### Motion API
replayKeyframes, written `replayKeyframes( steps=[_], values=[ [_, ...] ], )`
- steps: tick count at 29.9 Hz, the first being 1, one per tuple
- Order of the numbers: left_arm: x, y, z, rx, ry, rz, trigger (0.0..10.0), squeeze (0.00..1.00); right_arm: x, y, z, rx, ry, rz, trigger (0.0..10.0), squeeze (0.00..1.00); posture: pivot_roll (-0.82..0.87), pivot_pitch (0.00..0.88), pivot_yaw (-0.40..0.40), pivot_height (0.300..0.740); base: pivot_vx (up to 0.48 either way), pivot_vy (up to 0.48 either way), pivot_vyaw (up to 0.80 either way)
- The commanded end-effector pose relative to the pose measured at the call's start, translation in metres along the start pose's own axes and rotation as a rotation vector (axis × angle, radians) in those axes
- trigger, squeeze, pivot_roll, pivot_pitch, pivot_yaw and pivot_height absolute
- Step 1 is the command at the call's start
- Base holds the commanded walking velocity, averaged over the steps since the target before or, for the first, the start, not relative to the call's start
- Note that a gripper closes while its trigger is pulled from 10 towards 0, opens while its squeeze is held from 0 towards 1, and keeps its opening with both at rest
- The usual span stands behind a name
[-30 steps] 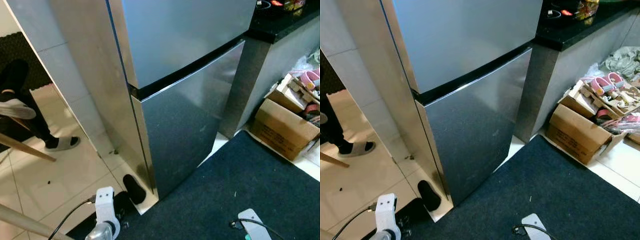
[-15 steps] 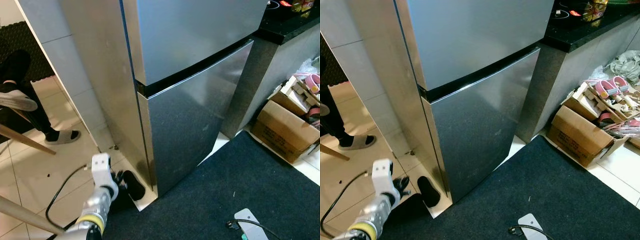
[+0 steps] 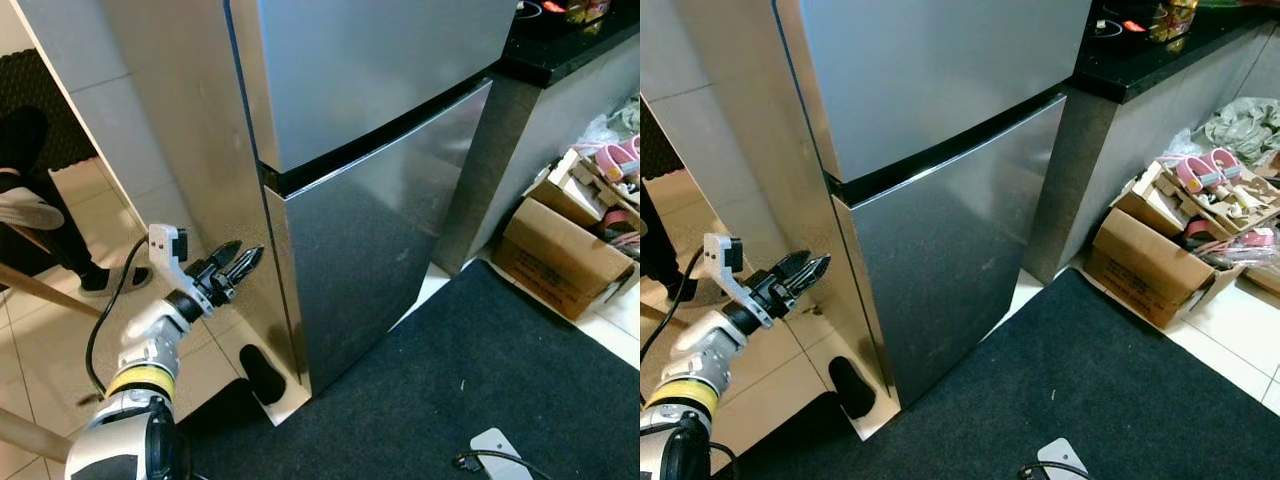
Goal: Restocking fridge
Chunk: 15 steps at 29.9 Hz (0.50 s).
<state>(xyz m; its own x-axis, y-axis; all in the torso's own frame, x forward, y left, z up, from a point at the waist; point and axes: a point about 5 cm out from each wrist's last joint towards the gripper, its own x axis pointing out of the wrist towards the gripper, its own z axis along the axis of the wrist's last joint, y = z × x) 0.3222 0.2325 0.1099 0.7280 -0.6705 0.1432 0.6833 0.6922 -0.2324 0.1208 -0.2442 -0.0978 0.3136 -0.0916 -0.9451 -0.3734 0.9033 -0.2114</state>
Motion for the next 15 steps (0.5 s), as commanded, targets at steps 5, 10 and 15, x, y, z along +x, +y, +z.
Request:
replayKeyframes(
  steps=[5, 10, 15],
  values=[
    [-0.002, -0.001, 0.007, 0.018, 0.03, -0.079, 10.0, 1.0, 0.0, 0.002, -0.002, -0.013, 0.0, 0.006, 10.0, 0.0, -0.05, 0.008, 0.023, 0.74, 0.0, 0.0, 0.0],
    [0.032, -0.008, 0.018, 0.17, 0.08, -0.101, 10.0, 0.0, -0.001, 0.004, -0.011, -0.016, 0.011, 0.01, 10.0, 0.0, -0.08, 0.069, 0.031, 0.74, 0.0, 0.0, 0.0],
    [0.053, -0.012, 0.021, 0.259, 0.088, -0.041, 10.0, 0.0, -0.002, 0.006, -0.018, -0.017, 0.02, 0.011, 10.0, 0.0, -0.08, 0.089, 0.033, 0.74, 0.0, 0.0, 0.0]
  ],
)
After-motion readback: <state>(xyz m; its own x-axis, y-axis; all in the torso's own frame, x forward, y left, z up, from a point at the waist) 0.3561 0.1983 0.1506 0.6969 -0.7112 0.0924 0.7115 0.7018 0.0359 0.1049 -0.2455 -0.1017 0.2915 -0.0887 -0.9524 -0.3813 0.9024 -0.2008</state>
